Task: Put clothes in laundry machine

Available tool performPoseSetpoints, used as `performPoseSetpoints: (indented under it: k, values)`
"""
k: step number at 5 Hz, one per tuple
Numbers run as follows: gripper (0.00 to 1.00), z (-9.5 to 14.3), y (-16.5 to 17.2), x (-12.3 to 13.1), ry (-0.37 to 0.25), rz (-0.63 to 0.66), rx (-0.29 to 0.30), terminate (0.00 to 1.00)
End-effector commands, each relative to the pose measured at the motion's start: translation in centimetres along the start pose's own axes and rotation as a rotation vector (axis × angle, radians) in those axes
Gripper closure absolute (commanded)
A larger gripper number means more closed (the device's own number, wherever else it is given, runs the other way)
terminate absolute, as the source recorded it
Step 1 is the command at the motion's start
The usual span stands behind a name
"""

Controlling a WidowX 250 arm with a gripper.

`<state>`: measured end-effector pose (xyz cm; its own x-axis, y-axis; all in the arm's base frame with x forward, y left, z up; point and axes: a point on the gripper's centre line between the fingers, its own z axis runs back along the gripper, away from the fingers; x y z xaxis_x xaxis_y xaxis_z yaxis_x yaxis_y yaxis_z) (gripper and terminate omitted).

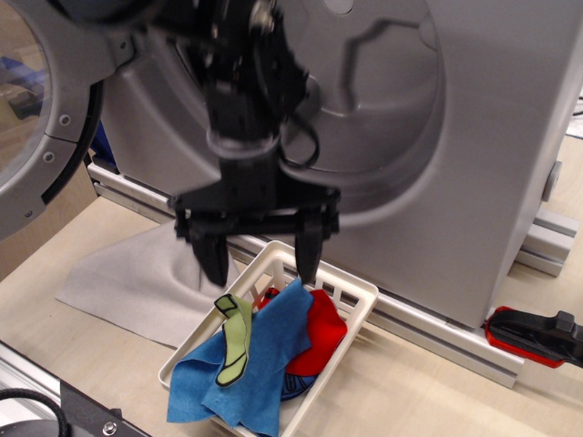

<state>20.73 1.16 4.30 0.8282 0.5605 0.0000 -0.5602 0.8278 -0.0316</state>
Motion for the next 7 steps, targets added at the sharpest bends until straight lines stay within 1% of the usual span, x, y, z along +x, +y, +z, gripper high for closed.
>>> performPoseSetpoints:
  k: [1,2,3,5,6,7]
  values:
    - [0.0,-3.3,0.8,-0.1,-0.058,0.053,-0.036,0.0]
    - [0.0,-4.1,0.9,-0.6,-0.054,0.059,-0.041,0.0]
    - [0.0,-4.9,0.8,-0.7,-0.068,0.063,-0.024,0.0]
    - [0.0,-7.7,0.8,0.4,-0.079,0.079,0.01,0.0]
    - [0.0,-8.9,0.6,1.0,-0.074,0.091,0.027,0.0]
    - [0.0,-9.5,0.3,1.6,-0.07,0.106,0.032,0.0]
